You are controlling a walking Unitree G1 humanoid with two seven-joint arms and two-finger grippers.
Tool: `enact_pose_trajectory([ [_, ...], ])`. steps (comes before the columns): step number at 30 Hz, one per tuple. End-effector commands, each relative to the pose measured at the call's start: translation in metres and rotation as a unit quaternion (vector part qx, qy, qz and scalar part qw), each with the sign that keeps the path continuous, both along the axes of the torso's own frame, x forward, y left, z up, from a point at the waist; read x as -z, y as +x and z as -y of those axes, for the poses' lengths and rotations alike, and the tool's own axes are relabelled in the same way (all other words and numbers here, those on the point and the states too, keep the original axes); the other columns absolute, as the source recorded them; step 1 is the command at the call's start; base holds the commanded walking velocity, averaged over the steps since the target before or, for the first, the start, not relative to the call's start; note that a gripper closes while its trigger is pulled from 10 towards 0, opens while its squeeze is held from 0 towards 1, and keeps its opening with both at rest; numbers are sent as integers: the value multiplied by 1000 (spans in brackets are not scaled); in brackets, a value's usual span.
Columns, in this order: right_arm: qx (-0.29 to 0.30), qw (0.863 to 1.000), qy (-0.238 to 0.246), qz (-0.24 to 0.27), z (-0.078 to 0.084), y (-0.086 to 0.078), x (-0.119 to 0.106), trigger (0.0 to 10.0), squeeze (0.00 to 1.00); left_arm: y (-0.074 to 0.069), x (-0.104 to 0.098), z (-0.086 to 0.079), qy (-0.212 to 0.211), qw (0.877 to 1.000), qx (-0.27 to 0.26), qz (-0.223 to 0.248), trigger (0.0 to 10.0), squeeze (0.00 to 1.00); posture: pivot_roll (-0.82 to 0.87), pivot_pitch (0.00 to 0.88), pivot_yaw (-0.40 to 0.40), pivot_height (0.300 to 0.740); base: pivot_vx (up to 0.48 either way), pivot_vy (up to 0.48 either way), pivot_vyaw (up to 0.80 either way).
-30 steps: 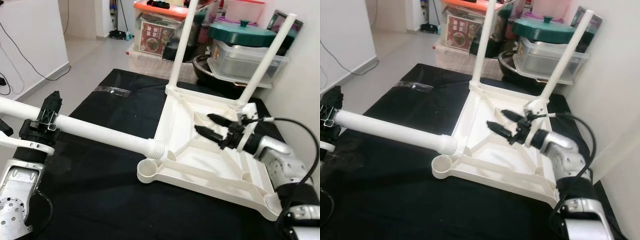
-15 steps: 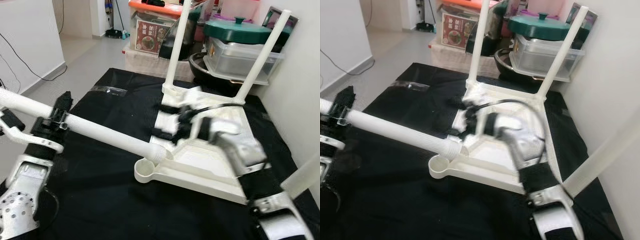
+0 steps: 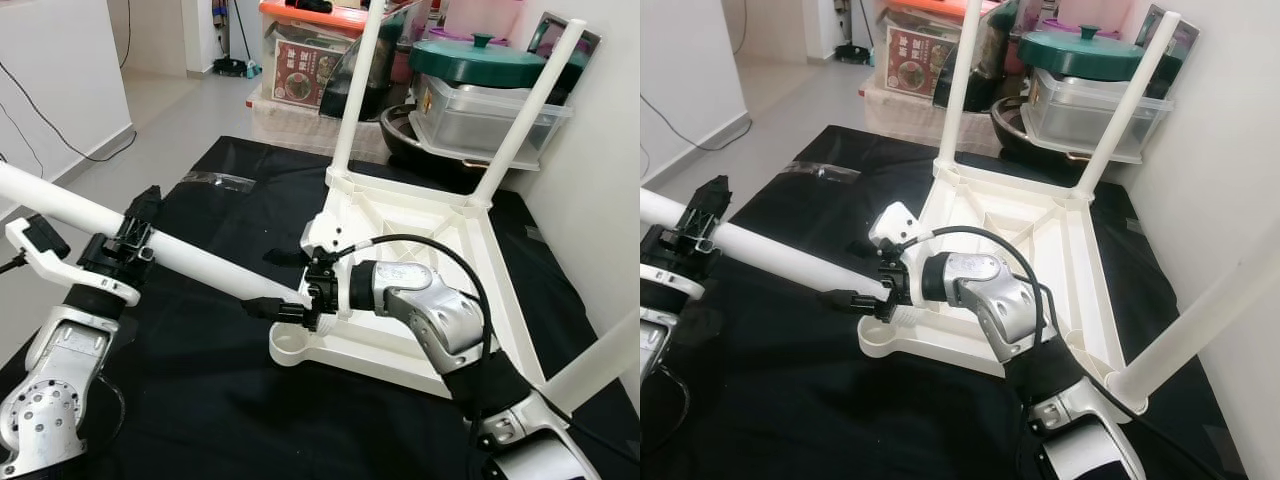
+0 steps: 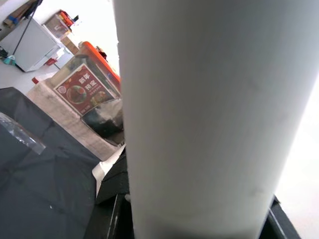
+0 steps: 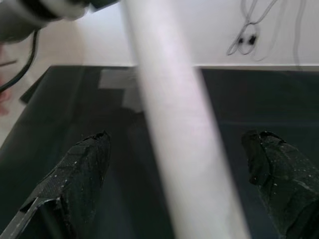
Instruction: Building children table
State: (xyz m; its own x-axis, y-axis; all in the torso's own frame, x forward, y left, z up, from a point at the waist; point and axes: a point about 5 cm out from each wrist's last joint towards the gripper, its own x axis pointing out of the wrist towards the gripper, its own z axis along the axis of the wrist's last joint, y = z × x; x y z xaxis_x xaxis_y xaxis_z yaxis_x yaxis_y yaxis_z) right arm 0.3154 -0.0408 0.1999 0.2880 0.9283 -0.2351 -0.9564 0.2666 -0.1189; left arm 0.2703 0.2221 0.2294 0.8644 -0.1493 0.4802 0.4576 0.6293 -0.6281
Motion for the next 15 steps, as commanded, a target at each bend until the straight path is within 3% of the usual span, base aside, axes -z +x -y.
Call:
enact_pose_trajectory([
  [1,2,1000,-18,8,-2,1,0,10000,0,2,0,4,3,1000,8,3,0,0,145,0,-102,740,0,0,0],
  [5,-7,998,-55,25,-16,1,0,10000,0,5,-1,9,10,1000,16,4,0,0,140,0,-106,740,0,0,0],
  [7,-24,994,-96,52,-33,2,0,10000,0,8,0,13,14,1000,24,2,0,0,128,0,-113,740,0,0,0],
  [10,-24,994,-96,52,-33,2,0,10000,0,8,0,13,14,1000,24,2,0,0,128,0,-113,740,0,0,0],
  [12,-46,987,-129,81,-49,1,2,10000,0,10,1,18,19,999,31,1,0,0,134,0,-123,740,0,0,0],
  [13,-46,987,-129,81,-49,1,2,10000,0,10,1,18,19,999,31,1,0,0,134,0,-123,740,0,0,0],
  [14,-59,985,-136,86,-54,-1,2,1216,0,10,1,20,21,999,32,1,0,0,134,0,-124,740,0,0,0],
  [15,-66,984,-141,89,-56,-2,3,0,0,10,1,21,22,999,34,2,0,0,136,0,-127,740,0,0,0],
])
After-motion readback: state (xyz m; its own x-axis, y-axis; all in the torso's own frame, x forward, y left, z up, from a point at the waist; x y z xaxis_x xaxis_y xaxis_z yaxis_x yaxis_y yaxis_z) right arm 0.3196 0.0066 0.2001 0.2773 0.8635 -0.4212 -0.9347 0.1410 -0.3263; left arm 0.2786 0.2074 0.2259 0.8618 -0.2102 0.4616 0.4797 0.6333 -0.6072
